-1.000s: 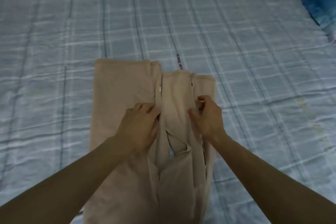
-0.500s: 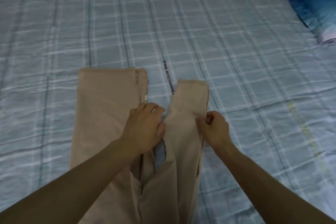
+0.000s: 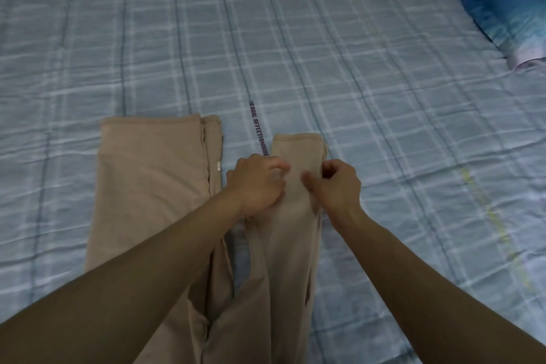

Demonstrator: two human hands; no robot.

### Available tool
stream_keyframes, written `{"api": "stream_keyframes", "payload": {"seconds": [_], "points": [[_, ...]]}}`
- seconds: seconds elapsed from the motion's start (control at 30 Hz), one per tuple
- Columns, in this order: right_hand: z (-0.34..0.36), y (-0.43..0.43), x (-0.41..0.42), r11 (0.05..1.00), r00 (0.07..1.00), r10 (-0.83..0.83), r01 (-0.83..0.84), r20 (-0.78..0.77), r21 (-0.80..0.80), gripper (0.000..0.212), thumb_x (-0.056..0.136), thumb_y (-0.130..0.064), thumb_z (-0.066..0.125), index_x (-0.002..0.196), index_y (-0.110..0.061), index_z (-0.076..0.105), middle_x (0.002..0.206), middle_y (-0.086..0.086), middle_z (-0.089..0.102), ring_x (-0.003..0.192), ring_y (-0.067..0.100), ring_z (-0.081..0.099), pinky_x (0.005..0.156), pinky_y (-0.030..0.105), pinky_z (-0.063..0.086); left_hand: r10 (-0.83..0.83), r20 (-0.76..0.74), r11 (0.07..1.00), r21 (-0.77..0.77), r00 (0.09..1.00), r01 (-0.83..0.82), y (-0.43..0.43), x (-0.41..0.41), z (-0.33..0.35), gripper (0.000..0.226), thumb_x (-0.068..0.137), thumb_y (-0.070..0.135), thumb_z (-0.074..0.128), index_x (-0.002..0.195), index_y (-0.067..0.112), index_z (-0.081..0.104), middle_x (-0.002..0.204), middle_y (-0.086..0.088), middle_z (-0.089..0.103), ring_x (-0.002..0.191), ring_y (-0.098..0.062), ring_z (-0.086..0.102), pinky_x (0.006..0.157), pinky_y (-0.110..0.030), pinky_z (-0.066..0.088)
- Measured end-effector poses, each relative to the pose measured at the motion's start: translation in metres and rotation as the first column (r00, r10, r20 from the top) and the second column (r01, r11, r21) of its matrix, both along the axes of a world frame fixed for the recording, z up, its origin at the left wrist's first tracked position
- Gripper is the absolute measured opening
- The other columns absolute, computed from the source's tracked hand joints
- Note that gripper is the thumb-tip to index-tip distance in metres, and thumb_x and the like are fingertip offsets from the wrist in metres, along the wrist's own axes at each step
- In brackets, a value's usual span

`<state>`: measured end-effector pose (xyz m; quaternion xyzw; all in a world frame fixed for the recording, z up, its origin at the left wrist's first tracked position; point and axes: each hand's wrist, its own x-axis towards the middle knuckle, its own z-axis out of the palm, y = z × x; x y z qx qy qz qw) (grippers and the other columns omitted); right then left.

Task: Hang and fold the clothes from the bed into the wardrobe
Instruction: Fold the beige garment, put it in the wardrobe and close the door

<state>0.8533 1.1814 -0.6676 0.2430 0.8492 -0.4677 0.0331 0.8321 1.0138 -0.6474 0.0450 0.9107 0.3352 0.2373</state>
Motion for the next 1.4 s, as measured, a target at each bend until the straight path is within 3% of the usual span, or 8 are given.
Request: {"api": "stream_keyframes", "payload": {"seconds": [0.13, 0.3, 0.57, 0.67, 0.83, 1.03, 1.23, 1.4], "points": [[0.003, 0.000, -0.007, 0.999, 0.996, 0.040, -0.040, -0.082, -0.006, 0.036, 0.072, -0.014, 0.075, 0.056, -0.011, 0.044, 0.051, -0.002, 0.039, 0.046, 0.007, 0.032, 0.043, 0.020, 0.029, 0.013, -0.092, 1.000, 0.006, 0.996, -0.012, 0.007, 0.003, -0.001, 0.031, 0.093, 0.035, 0.061, 0.124, 0.039, 0.061, 0.138, 0.002, 0.050, 0.132, -0.025, 0.041, 0.111, -0.049, 0.032], [0.033, -0.013, -0.019, 0.925, 0.974, 0.197, -0.222, -0.110, -0.308, 0.006, 0.086, -0.008, 0.062, 0.087, -0.007, 0.067, 0.082, 0.007, 0.070, 0.073, 0.018, 0.066, 0.065, 0.036, 0.056, 0.152, -0.212, 0.977, 0.177, 0.965, -0.115, -0.003, -0.002, 0.004, 0.052, 0.088, 0.038, 0.063, 0.137, 0.029, 0.048, 0.137, -0.001, 0.049, 0.126, -0.023, 0.046, 0.104, -0.049, 0.042], [0.076, -0.012, -0.047, 0.517, 0.989, 0.006, -0.128, -0.145, -0.847, 0.014, 0.094, -0.006, 0.055, 0.097, -0.012, 0.067, 0.088, 0.007, 0.072, 0.080, 0.019, 0.068, 0.073, 0.037, 0.058, 0.412, 0.182, 0.732, 0.518, 0.893, -0.444, -0.017, -0.030, 0.039, 0.126, 0.044, 0.068, 0.084, 0.149, 0.038, 0.021, 0.117, 0.008, 0.062, 0.091, 0.001, 0.069, 0.070, -0.018, 0.056], [0.063, -0.003, -0.050, 0.624, 0.999, 0.004, -0.030, -0.036, -0.781, 0.015, 0.090, -0.004, 0.057, 0.101, -0.010, 0.065, 0.091, 0.009, 0.073, 0.078, 0.021, 0.069, 0.067, 0.036, 0.059, 0.401, 0.342, 0.700, 0.484, 0.850, -0.525, -0.009, -0.041, 0.034, 0.107, 0.052, 0.048, 0.091, 0.143, 0.029, 0.038, 0.111, -0.001, 0.069, 0.084, -0.012, 0.074, 0.059, -0.022, 0.056], [0.026, 0.015, -0.043, 0.911, 0.992, -0.122, 0.127, 0.038, -0.391, 0.026, 0.084, -0.003, 0.059, 0.109, -0.012, 0.060, 0.092, 0.007, 0.071, 0.069, 0.010, 0.069, 0.054, 0.021, 0.053, 0.438, 0.119, 0.834, 0.315, 0.891, -0.452, 0.006, -0.038, 0.012, 0.068, 0.081, 0.009, 0.070, 0.141, 0.020, 0.041, 0.089, -0.003, 0.067, 0.080, -0.019, 0.064, 0.073, -0.033, 0.053], [0.017, 0.037, -0.044, 0.845, 0.994, -0.108, 0.081, -0.020, -0.528, 0.072, 0.080, 0.015, 0.058, 0.136, -0.029, 0.047, 0.104, 0.006, 0.072, 0.087, 0.017, 0.072, 0.067, 0.029, 0.057, 0.211, -0.040, 0.973, 0.102, 0.977, -0.206, 0.017, -0.027, 0.006, 0.075, 0.083, 0.024, 0.071, 0.146, 0.031, 0.030, 0.118, 0.002, 0.056, 0.110, -0.020, 0.057, 0.101, -0.043, 0.046], [0.025, 0.038, -0.060, 0.850, 0.983, -0.099, 0.001, -0.158, -0.527, 0.038, 0.085, 0.000, 0.070, 0.121, -0.012, 0.064, 0.094, 0.007, 0.075, 0.087, 0.018, 0.073, 0.076, 0.029, 0.057, 0.121, -0.153, 0.975, 0.204, 0.981, -0.088, 0.031, -0.034, 0.014, 0.083, 0.085, 0.023, 0.066, 0.147, 0.046, 0.018, 0.147, 0.000, 0.039, 0.134, -0.022, 0.038, 0.110, -0.053, 0.035], [0.020, 0.039, -0.073, 0.906, 0.952, -0.161, 0.038, -0.260, -0.421, 0.030, 0.088, 0.000, 0.065, 0.111, -0.018, 0.067, 0.072, -0.008, 0.070, 0.073, 0.008, 0.069, 0.071, 0.023, 0.056, -0.149, -0.651, 0.988, -0.135, 0.744, 0.080, 0.032, -0.030, 0.007, 0.056, 0.089, 0.024, 0.060, 0.142, 0.019, 0.046, 0.155, -0.007, 0.037, 0.139, -0.027, 0.034, 0.112, -0.047, 0.029]]}}
